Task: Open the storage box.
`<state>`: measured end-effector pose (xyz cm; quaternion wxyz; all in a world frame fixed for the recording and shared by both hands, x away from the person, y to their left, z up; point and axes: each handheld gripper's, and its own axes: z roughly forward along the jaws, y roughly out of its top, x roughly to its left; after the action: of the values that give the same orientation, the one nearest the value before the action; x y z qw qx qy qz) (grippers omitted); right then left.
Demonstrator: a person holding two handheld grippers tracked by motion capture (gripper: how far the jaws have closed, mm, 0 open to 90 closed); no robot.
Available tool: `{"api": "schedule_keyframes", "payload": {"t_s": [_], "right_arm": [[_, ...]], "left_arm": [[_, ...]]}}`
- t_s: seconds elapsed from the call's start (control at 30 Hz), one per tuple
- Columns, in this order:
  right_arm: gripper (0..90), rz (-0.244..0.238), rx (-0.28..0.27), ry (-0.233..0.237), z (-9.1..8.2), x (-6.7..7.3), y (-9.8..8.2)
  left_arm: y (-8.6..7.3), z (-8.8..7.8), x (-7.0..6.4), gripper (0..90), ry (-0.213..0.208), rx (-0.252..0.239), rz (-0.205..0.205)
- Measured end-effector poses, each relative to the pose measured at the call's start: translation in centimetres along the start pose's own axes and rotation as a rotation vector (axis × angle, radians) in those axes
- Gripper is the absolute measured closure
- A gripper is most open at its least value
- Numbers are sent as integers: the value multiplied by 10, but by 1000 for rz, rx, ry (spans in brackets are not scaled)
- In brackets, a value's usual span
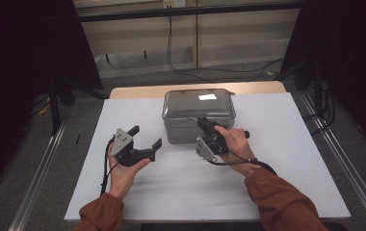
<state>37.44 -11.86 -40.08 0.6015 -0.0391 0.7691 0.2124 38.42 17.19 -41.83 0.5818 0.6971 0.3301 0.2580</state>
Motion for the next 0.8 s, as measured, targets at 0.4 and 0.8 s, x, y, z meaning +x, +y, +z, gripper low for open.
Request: {"api": "schedule_keyframes", "payload": {"t_s": [0.4, 0.8], "right_arm": [[803, 11, -9, -10, 1, -9, 1], [806, 24, -14, -25, 2, -16, 1]], "left_arm": [[8, 29, 6, 20, 4, -4, 13], [18, 58, 7, 31, 3, -27, 20]]}}
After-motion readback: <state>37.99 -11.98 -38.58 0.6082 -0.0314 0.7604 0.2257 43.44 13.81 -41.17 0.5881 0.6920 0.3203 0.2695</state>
